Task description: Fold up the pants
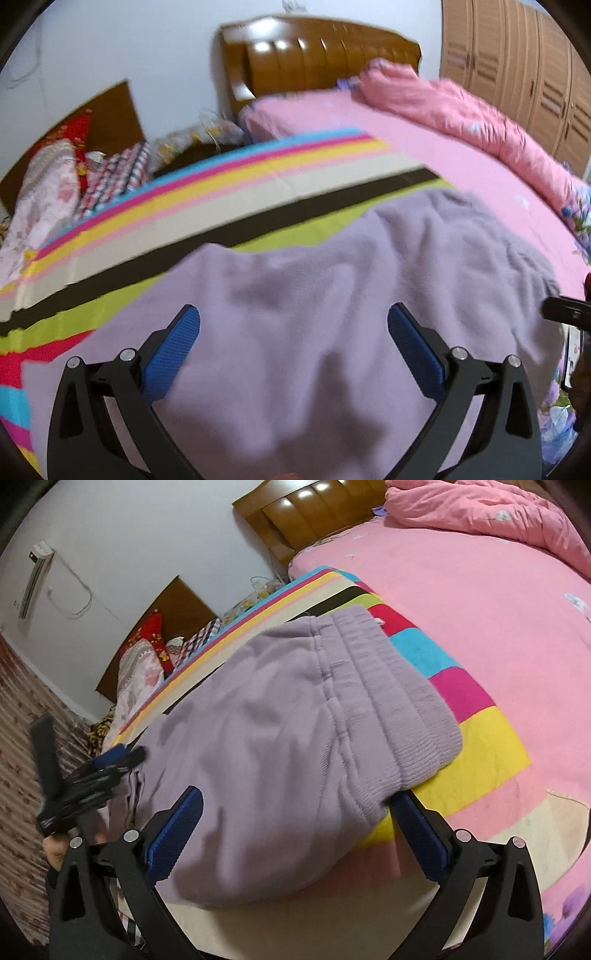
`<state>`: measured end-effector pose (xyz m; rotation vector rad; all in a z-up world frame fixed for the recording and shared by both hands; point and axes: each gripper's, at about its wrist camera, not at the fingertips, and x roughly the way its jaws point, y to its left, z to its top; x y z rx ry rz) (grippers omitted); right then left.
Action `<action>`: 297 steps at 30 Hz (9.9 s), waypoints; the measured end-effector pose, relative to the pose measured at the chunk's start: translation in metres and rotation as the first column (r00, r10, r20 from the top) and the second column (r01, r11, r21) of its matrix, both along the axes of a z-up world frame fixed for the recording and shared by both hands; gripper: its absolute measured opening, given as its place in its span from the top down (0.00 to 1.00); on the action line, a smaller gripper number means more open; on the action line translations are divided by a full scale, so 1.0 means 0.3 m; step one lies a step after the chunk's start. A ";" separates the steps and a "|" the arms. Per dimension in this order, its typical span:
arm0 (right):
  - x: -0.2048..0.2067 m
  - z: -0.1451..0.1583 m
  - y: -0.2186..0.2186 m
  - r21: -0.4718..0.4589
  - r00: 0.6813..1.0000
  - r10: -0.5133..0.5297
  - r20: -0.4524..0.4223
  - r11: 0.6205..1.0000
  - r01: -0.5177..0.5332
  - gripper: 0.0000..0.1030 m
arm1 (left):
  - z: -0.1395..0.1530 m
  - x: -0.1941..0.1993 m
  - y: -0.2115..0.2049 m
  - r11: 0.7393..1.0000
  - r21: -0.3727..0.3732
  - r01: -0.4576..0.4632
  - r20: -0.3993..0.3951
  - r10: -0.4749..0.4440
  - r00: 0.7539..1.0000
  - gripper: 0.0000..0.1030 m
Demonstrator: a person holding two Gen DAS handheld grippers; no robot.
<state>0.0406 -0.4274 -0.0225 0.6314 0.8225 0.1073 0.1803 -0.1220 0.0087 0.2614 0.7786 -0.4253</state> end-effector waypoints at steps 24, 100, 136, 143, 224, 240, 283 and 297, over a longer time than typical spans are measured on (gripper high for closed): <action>0.012 -0.022 -0.043 -0.005 0.989 -0.148 -0.032 0.989 0.148 0.41 | -0.142 -0.109 0.588 0.947 0.007 -0.322 -0.053 0.321 0.945 0.01; 0.215 0.115 1.439 -0.757 0.640 0.768 -0.024 0.404 -0.513 0.41 | -0.076 -0.297 1.115 0.625 -0.685 -0.374 -0.309 0.216 0.926 0.02; 0.062 0.215 1.383 -0.795 0.565 0.807 0.170 0.451 -0.405 0.83 | -0.045 0.071 0.979 0.622 -0.716 -0.317 -0.484 -0.115 0.868 0.02; -0.027 0.168 1.405 -0.863 0.537 0.830 0.150 0.375 -0.338 0.75 | -0.121 0.173 0.811 0.860 -0.405 -0.312 -0.596 0.011 0.803 0.31; -0.103 0.049 1.132 -0.606 0.706 0.693 0.147 0.627 -0.490 0.30 | 0.035 -0.514 0.816 0.948 -0.177 -0.265 0.006 0.271 0.963 0.29; 0.043 0.130 1.225 -0.576 0.778 0.615 0.129 0.685 -0.446 0.25 | -0.012 -0.464 0.815 0.949 -0.157 -0.272 0.030 0.280 0.959 0.29; 0.242 0.240 1.094 -0.424 0.719 0.683 0.129 0.693 -0.583 0.15 | -0.035 -0.435 0.734 0.957 -0.055 -0.285 0.109 0.290 0.951 0.09; 0.654 0.161 1.075 -0.336 0.805 0.592 0.040 0.766 -0.547 0.15 | -0.033 -0.429 0.743 0.959 -0.059 -0.276 0.102 0.281 0.954 0.09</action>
